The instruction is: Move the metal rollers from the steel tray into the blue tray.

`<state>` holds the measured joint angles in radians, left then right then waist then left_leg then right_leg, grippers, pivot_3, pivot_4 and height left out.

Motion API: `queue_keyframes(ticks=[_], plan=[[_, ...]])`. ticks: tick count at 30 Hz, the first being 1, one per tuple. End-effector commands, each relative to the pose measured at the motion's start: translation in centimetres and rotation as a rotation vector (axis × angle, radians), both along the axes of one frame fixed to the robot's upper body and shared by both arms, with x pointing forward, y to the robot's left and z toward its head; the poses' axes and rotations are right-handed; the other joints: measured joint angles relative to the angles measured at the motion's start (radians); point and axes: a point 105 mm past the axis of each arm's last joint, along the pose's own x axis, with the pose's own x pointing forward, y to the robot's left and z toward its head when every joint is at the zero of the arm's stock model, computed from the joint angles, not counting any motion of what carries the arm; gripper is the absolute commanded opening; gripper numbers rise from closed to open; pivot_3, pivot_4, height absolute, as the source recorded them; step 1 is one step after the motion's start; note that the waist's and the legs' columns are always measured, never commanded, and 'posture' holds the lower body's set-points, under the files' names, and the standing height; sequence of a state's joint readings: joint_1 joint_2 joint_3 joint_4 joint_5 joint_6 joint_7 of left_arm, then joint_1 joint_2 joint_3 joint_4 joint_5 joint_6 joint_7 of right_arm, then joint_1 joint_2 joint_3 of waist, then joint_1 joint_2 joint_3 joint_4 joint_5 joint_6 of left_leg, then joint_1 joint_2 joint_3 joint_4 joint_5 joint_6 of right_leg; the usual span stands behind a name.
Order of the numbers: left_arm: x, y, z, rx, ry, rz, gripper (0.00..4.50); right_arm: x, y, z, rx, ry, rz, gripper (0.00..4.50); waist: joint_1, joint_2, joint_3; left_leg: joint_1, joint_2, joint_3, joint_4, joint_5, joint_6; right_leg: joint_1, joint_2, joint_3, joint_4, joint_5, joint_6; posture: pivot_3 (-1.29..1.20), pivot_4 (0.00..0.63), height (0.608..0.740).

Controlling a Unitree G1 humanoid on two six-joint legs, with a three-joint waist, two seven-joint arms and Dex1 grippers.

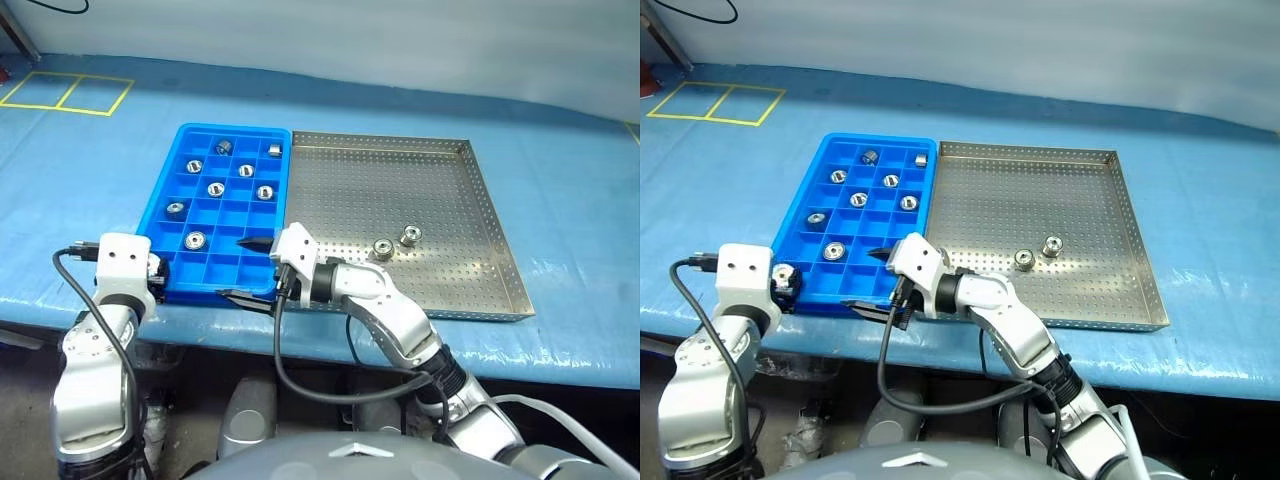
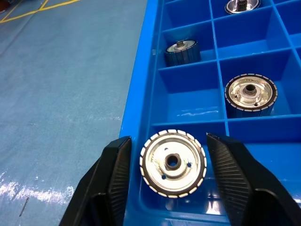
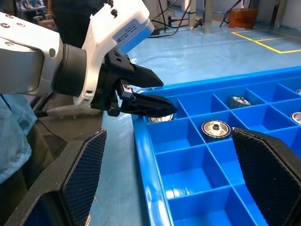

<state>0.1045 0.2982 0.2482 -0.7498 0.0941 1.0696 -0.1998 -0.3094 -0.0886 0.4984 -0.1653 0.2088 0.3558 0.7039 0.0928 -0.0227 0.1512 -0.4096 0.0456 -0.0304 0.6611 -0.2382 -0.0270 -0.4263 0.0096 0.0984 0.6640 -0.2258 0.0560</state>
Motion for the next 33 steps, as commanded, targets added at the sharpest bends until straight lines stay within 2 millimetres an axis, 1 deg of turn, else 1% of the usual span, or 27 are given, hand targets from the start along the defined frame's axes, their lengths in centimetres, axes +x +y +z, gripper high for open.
queue_keyframes(ticks=[1,4,7,10,12,14,16,19,21,24,27,30,33], plan=[[1.0,-0.9,2.2,-0.005,-0.074,-0.064,4.27,0.0,-0.6,1.6,0.047,-0.051,-0.034,4.5,0.001,0.0,0.0,0.0,0.0,0.0,0.0,0.0,0.0,0.0,0.0,0.0,0.0,0.0,0.0,0.26,0.15,0.74],[2.7,-3.2,4.8,-0.065,-0.164,-0.203,4.27,0.2,-2.0,2.1,0.058,-0.065,-0.103,4.5,0.002,0.0,0.0,-0.001,0.0,0.0,0.0,0.0,-0.001,0.0,0.0,0.0,-0.001,0.0,0.0,0.22,0.15,0.74],[4.2,-5.8,7.3,-0.13,-0.251,-0.355,4.27,1.1,-4.3,2.8,0.062,-0.069,-0.237,4.5,-0.006,0.0,0.0,-0.001,0.0,0.0,0.001,0.001,-0.001,0.0,-0.001,0.0,-0.001,0.0,0.001,0.16,0.15,0.74],[4.8,-7.8,8.6,-0.164,-0.3,-0.469,4.27,2.2,-6.5,2.9,0.019,-0.071,-0.356,4.5,-0.032,0.0,0.0,-0.001,-0.001,0.0,0.001,0.001,-0.001,0.0,-0.001,0.0,-0.002,0.001,0.002,0.12,0.15,0.74],[4.9,-9.1,8.7,-0.149,-0.316,-0.562,4.27,3.3,-8.0,2.4,-0.065,-0.073,-0.425,4.5,-0.053,0.0,0.0,-0.001,0.0,0.001,0.0,0.001,-0.001,0.0,-0.001,0.001,-0.002,0.002,0.002,0.11,0.15,0.74],[4.7,-10.0,8.5,-0.129,-0.34,-0.635,4.27,4.2,-9.0,1.7,-0.133,-0.049,-0.454,4.5,-0.07,0.0,0.0,-0.001,0.0,0.001,-0.001,0.001,-0.001,0.0,-0.001,0.001,-0.002,0.002,0.002,0.09,0.15,0.74],[4.4,-10.6,8.1,-0.136,-0.357,-0.694,4.27,4.6,-9.4,1.3,-0.171,-0.04,-0.442,4.5,-0.084,0.0,0.0,-0.001,0.0,0.001,-0.002,0.001,-0.001,-0.001,0.0,0.001,-0.002,0.005,-0.002,0.09,0.15,0.74],[3.7,-10.8,5.9,-0.098,-0.328,-0.752,4.27,4.9,-8.8,0.0,-0.203,0.023,-0.358,4.5,-0.104,0.0,0.0,0.0,0.0,0.001,-0.003,0.001,-0.001,-0.001,0.0,0.0,-0.002,0.004,-0.002,0.1,0.15,0.74],[3.0,-10.8,4.8,-0.055,-0.332,-0.801,4.27,5.2,-8.4,-0.9,-0.24,0.047,-0.318,4.5,-0.107,0.0,0.0,0.0,0.0,0.001,-0.004,0.0,-0.001,-0.001,0.0,0.001,-0.002,0.004,-0.002,0.11,0.15,0.74],[2.1,-10.3,3.0,-0.122,-0.316,-0.793,4.27,5.4,-7.6,-2.0,-0.276,0.078,-0.258,4.5,-0.104,0.001,0.0,0.0,0.0,0.001,-0.004,0.0,0.0,-0.001,0.0,0.001,-0.002,0.004,-0.002,0.12,0.15,0.74],[1.8,-9.0,1.8,-0.121,-0.335,-0.693,4.27,5.9,-6.8,-2.6,-0.291,0.097,-0.224,4.5,-0.101,0.001,0.001,-0.001,0.0,0.001,-0.004,0.0,0.0,-0.001,0.0,0.001,-0.003,0.003,-0.001,0.14,0.15,0.74],[1.1,-8.4,1.1,-0.161,-0.335,-0.645,4.27,6.2,-6.1,-2.8,-0.29,0.107,-0.199,4.5,-0.098,0.001,0.001,-0.001,0.0,0.001,-0.002,0.0,0.0,-0.001,-0.001,0.001,-0.003,0.002,-0.001,0.15,0.15,0.74],[0.3,-8.3,1.0,-0.194,-0.326,-0.654,4.27,6.6,-5.7,-3.0,-0.297,0.111,-0.187,4.5,-0.094,0.001,0.001,-0.001,0.0,0.001,-0.002,0.0,0.0,-0.001,0.0,0.001,-0.003,0.001,0.001,0.18,0.15,0.74]])
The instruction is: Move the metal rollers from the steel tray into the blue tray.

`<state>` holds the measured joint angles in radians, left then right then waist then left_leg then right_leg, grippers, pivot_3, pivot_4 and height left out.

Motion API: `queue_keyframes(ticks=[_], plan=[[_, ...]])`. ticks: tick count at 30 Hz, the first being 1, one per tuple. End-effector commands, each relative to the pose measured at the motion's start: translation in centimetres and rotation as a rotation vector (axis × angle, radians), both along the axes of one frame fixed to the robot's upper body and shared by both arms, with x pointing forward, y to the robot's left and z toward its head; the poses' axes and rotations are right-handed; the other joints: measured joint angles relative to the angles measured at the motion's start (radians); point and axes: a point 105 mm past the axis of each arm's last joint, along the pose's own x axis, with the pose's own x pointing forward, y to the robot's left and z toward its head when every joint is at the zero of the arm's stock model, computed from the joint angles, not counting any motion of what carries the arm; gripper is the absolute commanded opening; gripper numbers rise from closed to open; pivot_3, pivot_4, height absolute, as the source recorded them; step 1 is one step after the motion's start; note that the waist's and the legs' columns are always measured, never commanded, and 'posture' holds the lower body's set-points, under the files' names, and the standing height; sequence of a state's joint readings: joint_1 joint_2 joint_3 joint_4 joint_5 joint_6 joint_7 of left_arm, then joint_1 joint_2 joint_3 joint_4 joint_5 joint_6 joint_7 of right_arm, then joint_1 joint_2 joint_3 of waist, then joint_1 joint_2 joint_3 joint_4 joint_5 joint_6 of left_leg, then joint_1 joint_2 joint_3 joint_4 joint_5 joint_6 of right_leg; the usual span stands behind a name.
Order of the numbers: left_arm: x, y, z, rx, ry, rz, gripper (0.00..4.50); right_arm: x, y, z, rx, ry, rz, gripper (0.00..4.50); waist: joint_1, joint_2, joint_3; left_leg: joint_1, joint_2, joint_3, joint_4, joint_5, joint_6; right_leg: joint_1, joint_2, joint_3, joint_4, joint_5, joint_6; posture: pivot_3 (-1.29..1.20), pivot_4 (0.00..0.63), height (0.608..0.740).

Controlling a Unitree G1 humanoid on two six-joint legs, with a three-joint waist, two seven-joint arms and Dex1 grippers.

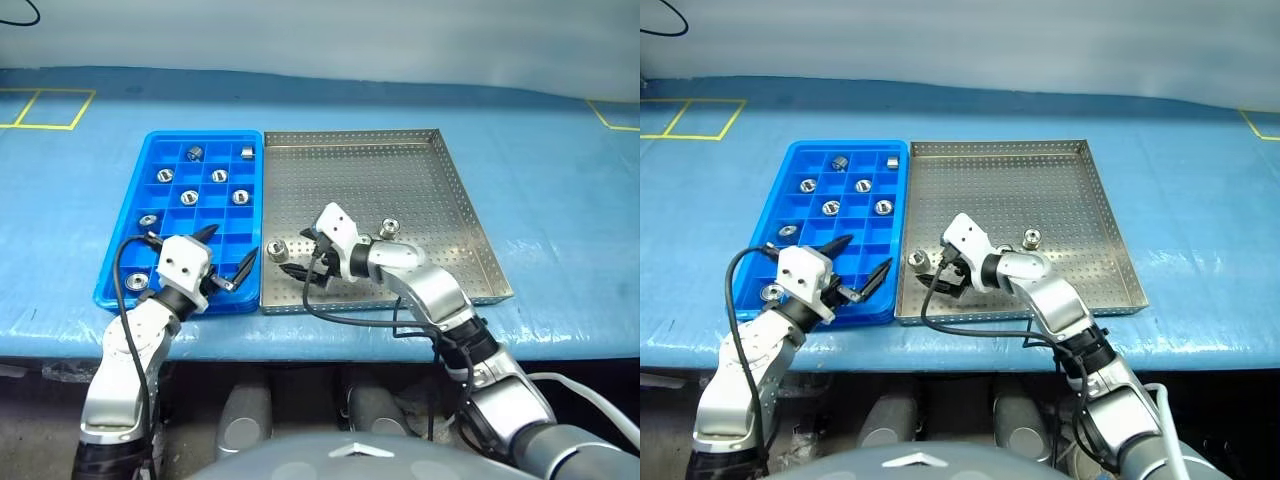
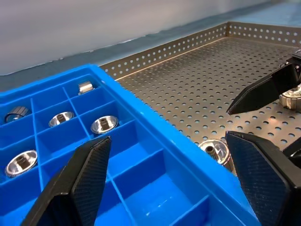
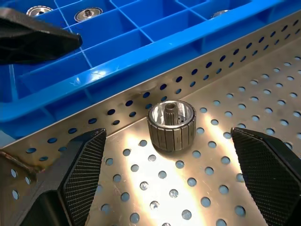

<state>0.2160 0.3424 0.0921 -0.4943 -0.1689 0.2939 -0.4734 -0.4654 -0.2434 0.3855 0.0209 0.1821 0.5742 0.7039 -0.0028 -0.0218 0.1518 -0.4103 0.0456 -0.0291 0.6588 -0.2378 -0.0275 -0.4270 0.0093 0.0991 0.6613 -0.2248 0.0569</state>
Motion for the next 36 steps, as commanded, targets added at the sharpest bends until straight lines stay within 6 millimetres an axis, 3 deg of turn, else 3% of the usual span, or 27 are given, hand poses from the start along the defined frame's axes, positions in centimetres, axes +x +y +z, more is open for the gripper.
queue_keyframes(ticks=[1,14,17,24,31,36], plan=[[-0.7,0.1,1.5,-0.037,-0.043,-0.023,4.27,0.6,0.6,0.8,0.009,-0.034,0.031,4.5,0.004,0.0,0.0,0.0,0.0,0.0,0.0,0.0,0.0,0.0,0.0,0.0,0.0,0.0,0.0,0.18,0.15,0.74],[-1.4,-0.8,1.8,-0.06,-0.008,-0.082,4.27,2.4,1.8,-0.6,-0.028,0.011,0.049,4.5,0.027,0.001,0.001,0.0,0.0,0.0,-0.001,0.0,0.0,0.0,0.0,0.0,0.0,0.0,-0.001,0.2,0.15,0.74],[-1.4,-1.0,1.6,-0.06,-0.001,-0.085,4.29,2.8,1.9,-1.0,-0.044,0.013,0.032,3.9,0.029,0.002,0.001,0.0,0.0,0.0,-0.001,0.0,0.0,-0.001,0.0,0.0,0.0,0.0,-0.001,0.2,0.15,0.74],[-1.4,-0.8,1.8,-0.069,-0.006,-0.078,4.29,3.1,1.0,-0.6,-0.014,-0.005,-0.007,1.71,0.033,0.002,0.001,0.0,0.0,0.0,-0.001,0.0,0.0,-0.001,0.0,0.0,0.0,-0.001,-0.001,0.2,0.15,0.74],[-1.7,0.4,2.5,-0.066,-0.056,-0.029,4.29,4.6,-1.1,2.4,-0.07,-0.168,-0.098,1.7,0.037,0.003,0.002,0.0,0.0,0.001,-0.001,0.0,0.0,-0.001,0.0,0.0,0.0,-0.001,-0.002,0.21,0.15,0.74],[-2.2,1.4,2.7,-0.058,-0.063,0.018,4.29,6.0,0.6,4.7,-0.073,-0.246,-0.156,1.7,0.034,0.003,0.002,0.0,0.001,0.001,-0.003,0.0,0.0,-0.002,0.001,0.0,0.001,-0.002,-0.003,0.24,0.15,0.74]])
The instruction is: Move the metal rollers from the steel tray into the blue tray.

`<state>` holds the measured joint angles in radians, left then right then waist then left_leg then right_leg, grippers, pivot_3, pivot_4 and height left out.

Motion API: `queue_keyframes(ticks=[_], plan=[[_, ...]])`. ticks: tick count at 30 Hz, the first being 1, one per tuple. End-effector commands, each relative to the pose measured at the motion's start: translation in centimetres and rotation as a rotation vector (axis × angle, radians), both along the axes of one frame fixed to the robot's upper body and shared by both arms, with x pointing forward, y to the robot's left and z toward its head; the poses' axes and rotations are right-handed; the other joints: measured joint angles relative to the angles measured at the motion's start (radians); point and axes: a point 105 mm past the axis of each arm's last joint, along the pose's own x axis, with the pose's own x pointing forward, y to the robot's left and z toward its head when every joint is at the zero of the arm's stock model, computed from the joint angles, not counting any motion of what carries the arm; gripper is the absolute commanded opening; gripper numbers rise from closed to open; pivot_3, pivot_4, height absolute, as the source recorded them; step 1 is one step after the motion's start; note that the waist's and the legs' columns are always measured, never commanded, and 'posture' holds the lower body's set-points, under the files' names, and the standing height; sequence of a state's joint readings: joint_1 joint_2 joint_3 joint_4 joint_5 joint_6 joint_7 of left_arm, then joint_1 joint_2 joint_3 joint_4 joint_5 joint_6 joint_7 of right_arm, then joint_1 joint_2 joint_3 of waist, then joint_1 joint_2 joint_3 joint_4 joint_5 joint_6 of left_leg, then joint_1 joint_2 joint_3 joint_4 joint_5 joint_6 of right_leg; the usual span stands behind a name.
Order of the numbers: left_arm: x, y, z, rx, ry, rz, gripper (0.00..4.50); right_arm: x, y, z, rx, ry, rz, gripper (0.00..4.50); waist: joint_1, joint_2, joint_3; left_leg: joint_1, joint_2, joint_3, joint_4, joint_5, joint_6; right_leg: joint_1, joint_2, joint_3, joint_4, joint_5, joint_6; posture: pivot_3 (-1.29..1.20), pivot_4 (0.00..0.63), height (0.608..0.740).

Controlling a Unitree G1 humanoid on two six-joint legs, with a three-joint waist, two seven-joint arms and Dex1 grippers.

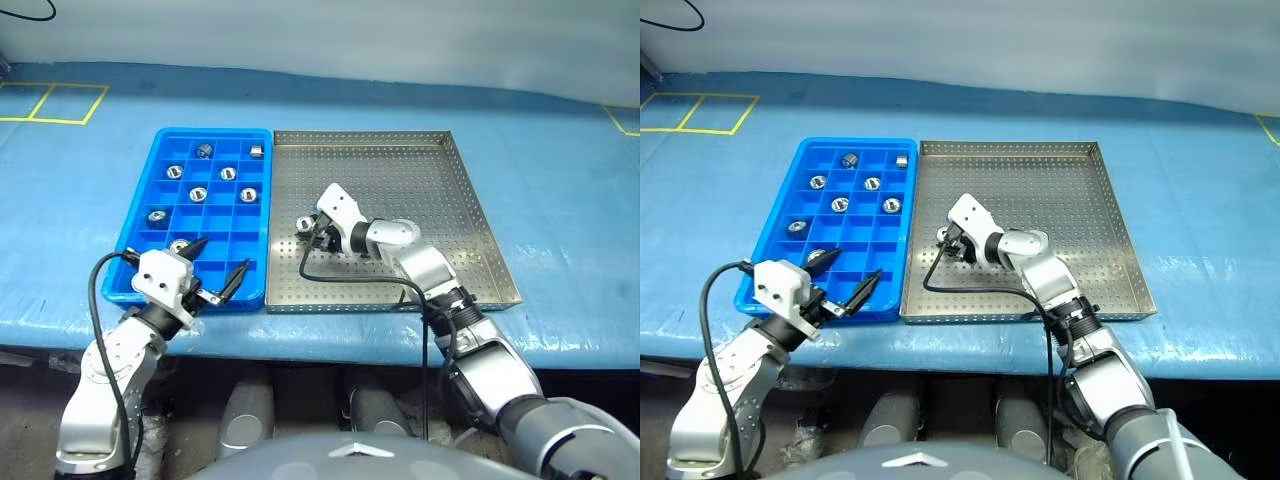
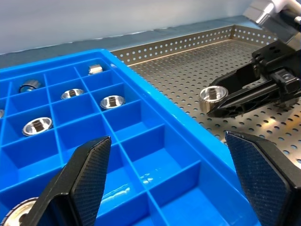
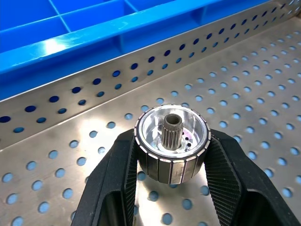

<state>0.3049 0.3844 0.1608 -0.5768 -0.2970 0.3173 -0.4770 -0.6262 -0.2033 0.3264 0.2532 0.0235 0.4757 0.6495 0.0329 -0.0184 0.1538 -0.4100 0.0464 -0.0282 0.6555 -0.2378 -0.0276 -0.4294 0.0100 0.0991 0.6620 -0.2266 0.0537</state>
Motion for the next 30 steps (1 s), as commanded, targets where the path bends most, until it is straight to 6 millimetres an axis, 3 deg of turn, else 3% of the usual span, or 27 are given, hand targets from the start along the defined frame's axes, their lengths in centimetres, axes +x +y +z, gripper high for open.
queue_keyframes(ticks=[1,8,13,23,30], plan=[[-0.5,0.3,1.9,0.002,-0.078,0.019,4.29,1.1,2.4,3.8,0.038,-0.122,-0.013,1.7,-0.004,0.0,0.0,0.0,0.0,0.0,0.0,0.0,0.0,-0.001,0.0,0.0,0.0,0.0,0.0,0.26,0.15,0.74],[-2.0,2.3,2.4,0.025,-0.092,0.121,4.29,1.6,7.4,6.2,0.127,-0.158,0.028,1.7,0.02,0.0,0.0,0.0,0.0,0.0,-0.005,0.0,0.0,-0.001,0.0,-0.001,-0.001,0.001,-0.003,0.36,0.15,0.74],[-3.4,3.3,2.5,0.037,-0.089,0.206,4.29,1.3,9.8,6.2,0.148,-0.137,0.089,1.7,0.054,0.0,0.0,0.0,0.0,-0.001,-0.006,0.0,0.0,-0.001,-0.001,-0.001,-0.003,0.0,-0.004,0.43,0.15,0.74],[-5.1,3.6,2.2,0.04,-0.072,0.284,4.29,1.4,11.3,4.2,0.128,-0.08,0.139,1.7,0.113,0.001,0.001,0.0,0.0,-0.001,-0.006,0.0,0.0,-0.002,-0.001,-0.003,-0.003,-0.003,-0.004,0.54,0.15,0.74],[-5.8,3.5,2.2,0.034,-0.066,0.312,4.29,2.0,11.0,3.3,0.13,-0.059,0.111,1.7,0.142,0.001,0.002,0.0,0.0,-0.002,-0.008,0.0,0.0,-0.003,0.0,-0.004,-0.003,-0.004,-0.005,0.58,0.15,0.74]])
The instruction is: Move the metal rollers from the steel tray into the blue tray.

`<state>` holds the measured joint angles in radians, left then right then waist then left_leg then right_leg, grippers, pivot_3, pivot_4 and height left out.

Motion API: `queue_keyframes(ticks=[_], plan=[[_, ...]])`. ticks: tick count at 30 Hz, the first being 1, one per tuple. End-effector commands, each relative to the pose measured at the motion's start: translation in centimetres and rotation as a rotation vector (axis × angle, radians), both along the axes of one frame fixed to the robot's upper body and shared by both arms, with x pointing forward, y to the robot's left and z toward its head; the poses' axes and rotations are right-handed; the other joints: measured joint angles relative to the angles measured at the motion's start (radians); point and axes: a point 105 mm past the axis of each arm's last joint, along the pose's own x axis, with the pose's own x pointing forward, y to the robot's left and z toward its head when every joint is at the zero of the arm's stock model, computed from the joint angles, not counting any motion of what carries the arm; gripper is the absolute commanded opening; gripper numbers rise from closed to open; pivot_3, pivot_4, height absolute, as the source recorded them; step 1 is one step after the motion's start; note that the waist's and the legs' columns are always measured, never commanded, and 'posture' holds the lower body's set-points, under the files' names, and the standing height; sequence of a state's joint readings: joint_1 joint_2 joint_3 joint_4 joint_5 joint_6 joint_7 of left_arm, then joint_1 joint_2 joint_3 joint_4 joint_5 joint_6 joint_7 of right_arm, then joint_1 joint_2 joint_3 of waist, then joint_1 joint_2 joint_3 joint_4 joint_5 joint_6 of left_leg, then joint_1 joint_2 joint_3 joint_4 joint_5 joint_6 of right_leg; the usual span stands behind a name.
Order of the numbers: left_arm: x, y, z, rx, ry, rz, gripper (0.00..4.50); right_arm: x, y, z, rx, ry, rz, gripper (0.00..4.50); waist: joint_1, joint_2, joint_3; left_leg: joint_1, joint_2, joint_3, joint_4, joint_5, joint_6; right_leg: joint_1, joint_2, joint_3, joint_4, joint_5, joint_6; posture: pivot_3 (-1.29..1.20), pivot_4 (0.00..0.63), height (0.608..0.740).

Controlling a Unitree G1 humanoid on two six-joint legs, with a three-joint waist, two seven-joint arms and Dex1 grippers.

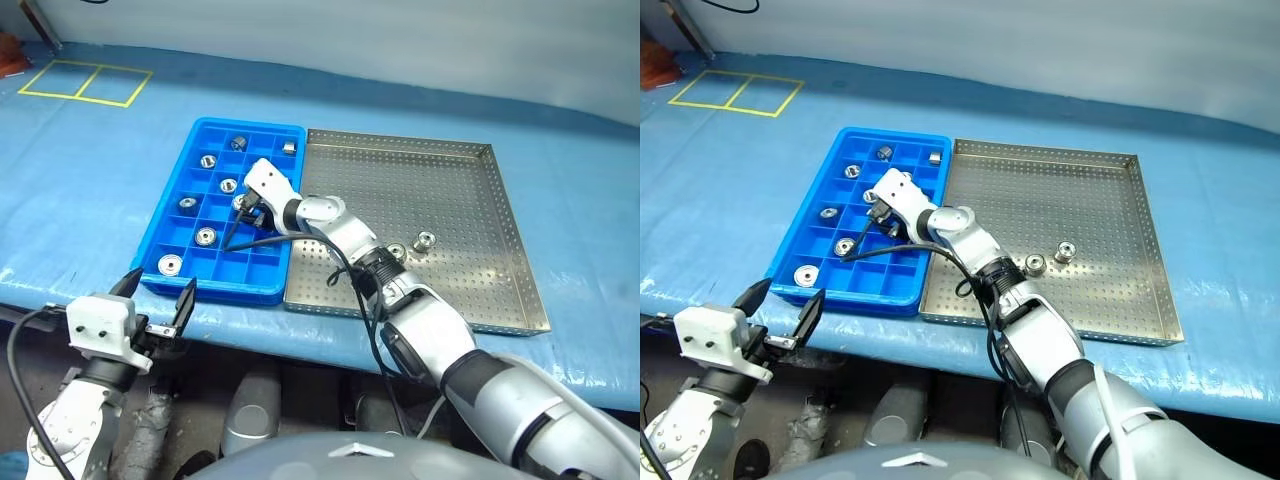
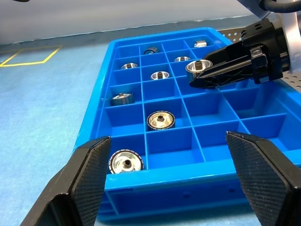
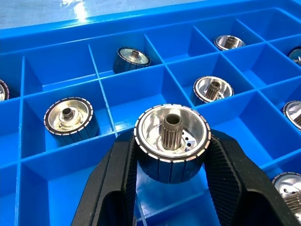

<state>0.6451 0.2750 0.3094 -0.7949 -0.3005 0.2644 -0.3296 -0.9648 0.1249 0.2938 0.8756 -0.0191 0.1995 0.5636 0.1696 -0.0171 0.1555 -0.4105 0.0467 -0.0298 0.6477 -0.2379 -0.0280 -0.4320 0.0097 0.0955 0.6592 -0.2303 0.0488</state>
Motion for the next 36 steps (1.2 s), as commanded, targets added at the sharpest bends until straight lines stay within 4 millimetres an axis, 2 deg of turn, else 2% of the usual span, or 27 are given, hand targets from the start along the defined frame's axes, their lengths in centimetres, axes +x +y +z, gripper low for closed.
queue_keyframes(ticks=[1,5,8,11,13,16,19,21,24,28,31,33,36], plan=[[-0.3,-0.4,1.5,0.024,-0.064,-0.001,4.29,0.4,0.8,1.8,0.049,-0.043,0.003,1.7,0.012,0.0,0.0,0.0,0.0,0.0,0.0,0.0,0.0,0.0,0.0,0.0,0.0,0.0,0.0,0.59,0.15,0.74],[-0.2,-0.4,1.5,0.021,-0.064,-0.001,4.29,0.4,0.6,1.0,0.052,0.012,0.006,1.7,0.035,0.0,0.0,0.0,0.0,0.0,-0.001,0.0,0.0,-0.001,0.0,0.0,0.0,0.0,0.0,0.58,0.15,0.74],[0.1,-0.6,1.4,0.02,-0.064,-0.015,4.29,0.5,0.3,0.7,0.065,0.026,-0.021,2.71,0.041,0.0,0.0,-0.001,0.0,0.0,-0.001,0.0,0.0,-0.001,0.0,0.0,0.0,-0.001,0.0,0.55,0.15,0.74],[0.7,-0.9,1.5,0.018,-0.066,-0.053,4.29,0.7,-0.2,1.2,0.094,-0.005,-0.047,3.67,0.042,0.0,0.0,-0.001,0.0,0.0,0.0,0.0,0.0,-0.001,0.0,-0.001,0.0,-0.001,-0.001,0.5,0.15,0.74],[1.1,-1.2,1.6,0.018,-0.068,-0.085,4.29,0.7,-0.7,2.0,0.128,-0.029,-0.053,3.67,0.041,0.001,0.0,-0.001,0.0,0.0,0.0,0.0,0.0,-0.001,0.0,-0.001,0.0,-0.001,-0.001,0.47,0.15,0.74],[2.4,-1.9,2.1,0.011,-0.083,-0.151,4.29,0.6,-2.6,3.6,0.179,-0.09,-0.097,3.67,0.036,0.001,0.001,-0.002,0.0,-0.001,0.0,0.0,0.0,-0.001,0.0,-0.001,-0.001,-0.001,0.0,0.38,0.15,0.74],[3.8,-3.0,2.5,0.005,-0.091,-0.239,4.29,0.1,-5.5,5.4,0.217,-0.147,-0.17,3.67,0.024,0.002,0.001,-0.002,0.0,-0.001,0.0,0.0,-0.001,-0.001,0.0,-0.001,0.0,-0.001,0.0,0.31,0.15,0.74],[4.9,-4.1,2.6,-0.001,-0.09,-0.314,4.29,-0.4,-8.1,6.3,0.226,-0.174,-0.246,3.67,0.01,0.002,0.001,-0.002,-0.001,-0.001,0.001,0.0,-0.001,0.0,0.0,-0.001,0.0,0.0,0.0,0.25,0.15,0.74],[6.4,-6.0,2.5,-0.013,-0.078,-0.434,4.29,-1.4,-12.5,6.4,0.176,-0.201,-0.378,3.67,-0.027,0.003,0.0,-0.002,-0.001,-0.002,0.002,0.001,-0.002,0.001,-0.001,-0.001,-0.001,0.0,0.001,0.15,0.15,0.74],[7.9,-8.5,2.2,-0.018,-0.058,-0.582,4.29,-2.9,-18.2,5.2,0.074,-0.182,-0.58,3.67,-0.102,0.003,0.0,-0.001,-0.001,0.0,0.002,0.001,-0.002,0.002,-0.001,0.001,-0.001,0.001,0.003,0.04,0.15,0.74],[8.6,-9.9,2.1,-0.026,-0.054,-0.653,4.29,-4.0,-21.7,4.1,0.044,-0.138,-0.735,3.67,-0.159,0.003,0.0,0.0,-0.001,0.0,0.002,0.001,-0.001,0.001,0.0,0.002,0.001,0.002,0.005,0.0,0.15,0.74],[8.9,-10.5,2.0,-0.028,-0.048,-0.684,4.29,-4.6,-23.5,3.3,0.034,-0.109,-0.818,3.67,-0.191,0.004,0.0,0.0,0.0,0.0,0.001,0.0,-0.001,0.002,0.0,0.002,0.002,0.003,0.006,-0.04,0.15,0.74],[9.1,-11.1,1.9,-0.029,-0.044,-0.714,4.29,-5.2,-24.6,2.6,0.056,-0.066,-0.869,3.67,-0.229,0.004,0.0,0.001,0.0,0.0,0.001,0.0,-0.001,0.001,0.001,0.003,0.003,0.003,0.007,-0.05,0.15,0.74]])
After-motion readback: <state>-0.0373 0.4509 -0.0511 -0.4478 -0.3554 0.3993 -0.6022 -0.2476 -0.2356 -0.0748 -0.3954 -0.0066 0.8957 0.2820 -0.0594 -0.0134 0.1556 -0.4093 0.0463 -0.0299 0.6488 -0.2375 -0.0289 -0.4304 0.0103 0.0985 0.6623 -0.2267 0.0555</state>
